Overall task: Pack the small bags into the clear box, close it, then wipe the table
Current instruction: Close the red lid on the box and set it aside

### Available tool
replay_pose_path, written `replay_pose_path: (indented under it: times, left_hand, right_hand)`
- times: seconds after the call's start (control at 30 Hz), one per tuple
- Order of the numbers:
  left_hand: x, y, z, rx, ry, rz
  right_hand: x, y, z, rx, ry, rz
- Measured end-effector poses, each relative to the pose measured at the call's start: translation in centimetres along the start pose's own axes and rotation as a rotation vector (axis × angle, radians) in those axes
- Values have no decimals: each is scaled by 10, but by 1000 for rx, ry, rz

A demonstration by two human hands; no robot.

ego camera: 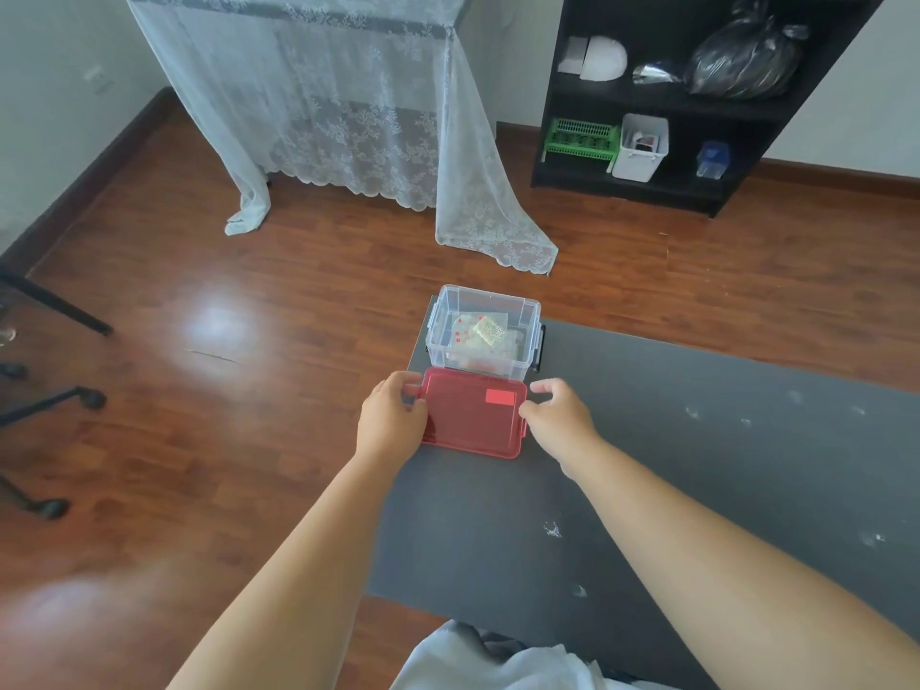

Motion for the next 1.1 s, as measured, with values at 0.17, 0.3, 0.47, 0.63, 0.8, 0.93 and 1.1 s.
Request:
replay_pose_path:
  times: [0.17,0.3,0.47,0.63,0.8,0.93,1.1]
  left_hand:
    - [-1,18,-1,-37,80,-84]
    - [8,37,2,-121,269,-96]
    - [18,65,2,-115,710,-156]
    - [26,73,-7,53,955,-195]
    - [41,41,-24,75,873,-118]
    - [46,0,-25,18,707,-124]
    - [66,-38,-35,76,423,-36]
  right_hand:
    - [16,11,-9,19,-259,104]
    - [26,28,-26,61,-453,141]
    - [16,43,-45,65,-519,39]
    - [-9,53,-55,75,-470,-151]
    - [-50,49,-61,127,-285,-356]
    - [-76,24,-54,131,-155,-401]
    - [-90,-7,-41,136,-133,-388]
Point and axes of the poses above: each hand's wrist, its own y-axis away from the middle knuckle, its own z-axis out of the palm, x = y × z, the point moved 10 cm from there along -y, towards the middle knuckle, and after that the axes turned 7 degrees about -y, right-handed, at the moved point
